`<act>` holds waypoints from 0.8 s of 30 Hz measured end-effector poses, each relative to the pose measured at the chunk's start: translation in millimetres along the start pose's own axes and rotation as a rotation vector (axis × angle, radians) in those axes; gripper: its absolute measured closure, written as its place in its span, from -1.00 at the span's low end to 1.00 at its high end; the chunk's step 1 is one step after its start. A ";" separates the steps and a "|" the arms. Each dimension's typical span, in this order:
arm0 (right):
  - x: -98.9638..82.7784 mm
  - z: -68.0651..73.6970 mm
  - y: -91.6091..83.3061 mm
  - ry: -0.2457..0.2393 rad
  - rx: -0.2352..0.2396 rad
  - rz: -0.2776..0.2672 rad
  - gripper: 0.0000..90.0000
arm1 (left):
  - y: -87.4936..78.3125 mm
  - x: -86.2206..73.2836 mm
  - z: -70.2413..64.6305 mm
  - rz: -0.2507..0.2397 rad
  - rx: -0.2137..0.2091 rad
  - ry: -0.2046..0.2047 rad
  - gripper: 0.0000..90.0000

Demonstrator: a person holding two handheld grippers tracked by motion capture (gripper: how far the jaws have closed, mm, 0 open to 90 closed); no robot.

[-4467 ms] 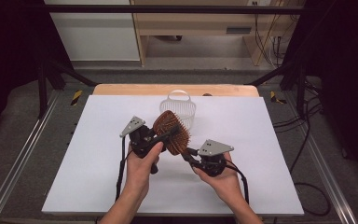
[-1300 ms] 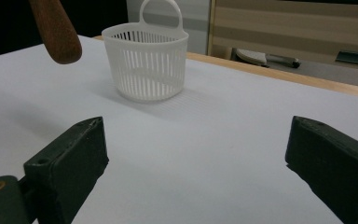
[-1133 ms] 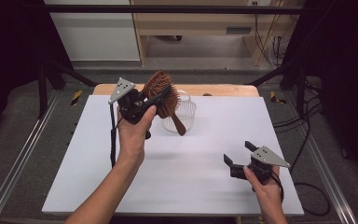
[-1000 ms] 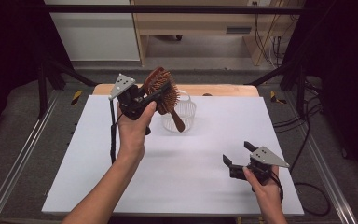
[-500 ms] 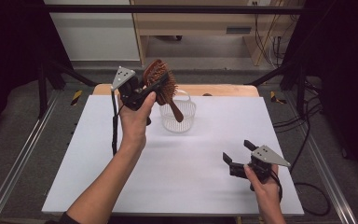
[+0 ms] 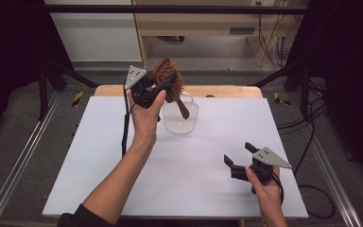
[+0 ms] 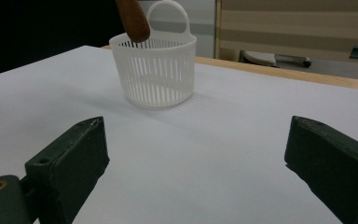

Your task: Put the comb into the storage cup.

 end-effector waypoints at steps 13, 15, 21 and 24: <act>-1.5 0.7 2.1 -0.002 0.007 0.004 -0.86 | 18.2 -8.6 9.9 0.006 0.029 0.023 0.16; -1.8 0.9 2.2 -0.002 0.008 0.005 -0.86 | 19.4 -9.5 11.1 0.007 0.035 0.025 0.16; -2.9 2.7 3.5 -0.002 0.012 0.010 -0.86 | 24.2 -12.8 15.3 0.013 0.042 0.024 0.16; -2.8 3.6 4.3 -0.006 0.015 0.008 -0.86 | 25.8 -14.7 16.3 0.018 0.044 0.026 0.15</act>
Point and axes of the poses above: each handheld gripper's, and its own axes: y roughly forward along the jaws, x roughly out of its top, z roughly to its left, the point moved 5 cm from there along y, roughly forward along the jaws, and after that the axes turned 15 degrees about y, right-handed, at the moved point
